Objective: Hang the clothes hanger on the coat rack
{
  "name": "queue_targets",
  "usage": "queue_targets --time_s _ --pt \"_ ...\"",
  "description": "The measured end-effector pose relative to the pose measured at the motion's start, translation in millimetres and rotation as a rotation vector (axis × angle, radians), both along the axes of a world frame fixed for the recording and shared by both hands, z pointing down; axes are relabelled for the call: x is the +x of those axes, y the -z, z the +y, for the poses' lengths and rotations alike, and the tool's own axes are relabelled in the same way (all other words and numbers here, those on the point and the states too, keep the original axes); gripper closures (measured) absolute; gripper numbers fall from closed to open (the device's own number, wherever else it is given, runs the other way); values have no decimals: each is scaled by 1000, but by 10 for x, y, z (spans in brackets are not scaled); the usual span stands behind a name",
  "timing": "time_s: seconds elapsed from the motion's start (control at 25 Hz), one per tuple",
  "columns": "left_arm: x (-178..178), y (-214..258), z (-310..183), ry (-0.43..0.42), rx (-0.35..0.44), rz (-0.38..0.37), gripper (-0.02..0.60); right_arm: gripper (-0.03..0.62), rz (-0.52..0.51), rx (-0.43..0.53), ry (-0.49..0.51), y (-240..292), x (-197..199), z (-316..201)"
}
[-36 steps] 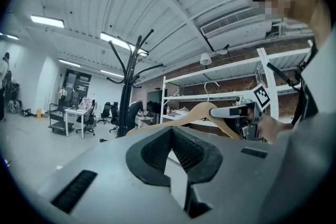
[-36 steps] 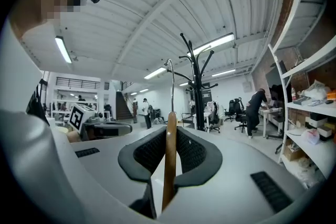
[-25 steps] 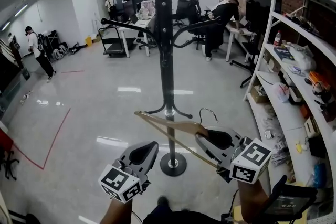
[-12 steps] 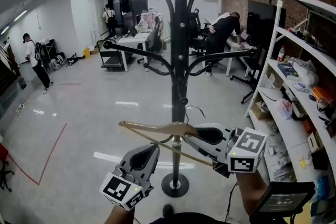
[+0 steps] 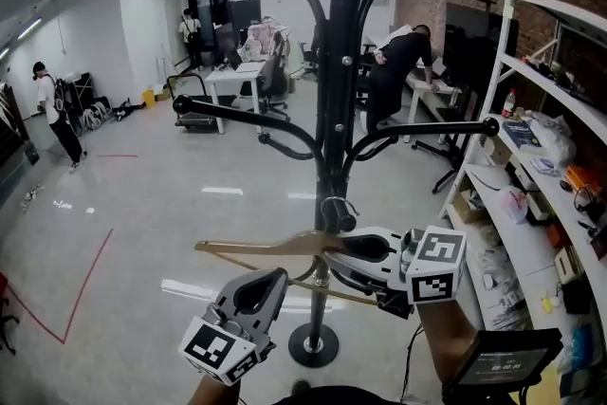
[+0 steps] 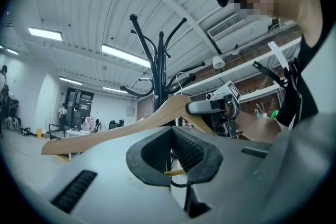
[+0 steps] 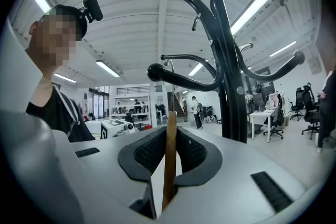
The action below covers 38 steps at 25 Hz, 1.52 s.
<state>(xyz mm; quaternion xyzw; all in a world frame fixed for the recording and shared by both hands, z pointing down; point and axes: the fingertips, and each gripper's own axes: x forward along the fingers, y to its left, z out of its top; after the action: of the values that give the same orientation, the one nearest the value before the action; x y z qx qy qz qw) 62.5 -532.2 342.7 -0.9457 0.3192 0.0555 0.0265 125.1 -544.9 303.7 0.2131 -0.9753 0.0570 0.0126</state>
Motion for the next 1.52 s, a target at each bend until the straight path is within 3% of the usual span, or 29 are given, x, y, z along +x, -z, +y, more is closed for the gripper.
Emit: queue_targets --time_s 0.52,1.0,1.52 --pt "146 -247 -318 -44 -97 -19 583 537 12 22 99 -303 143 -403" --pt "215 -325 -378 -81 -117 -25 583 537 9 81 302 -322 114 -407" --pt "295 -449 -360 -109 -146 -43 583 537 23 76 390 -331 103 -380"
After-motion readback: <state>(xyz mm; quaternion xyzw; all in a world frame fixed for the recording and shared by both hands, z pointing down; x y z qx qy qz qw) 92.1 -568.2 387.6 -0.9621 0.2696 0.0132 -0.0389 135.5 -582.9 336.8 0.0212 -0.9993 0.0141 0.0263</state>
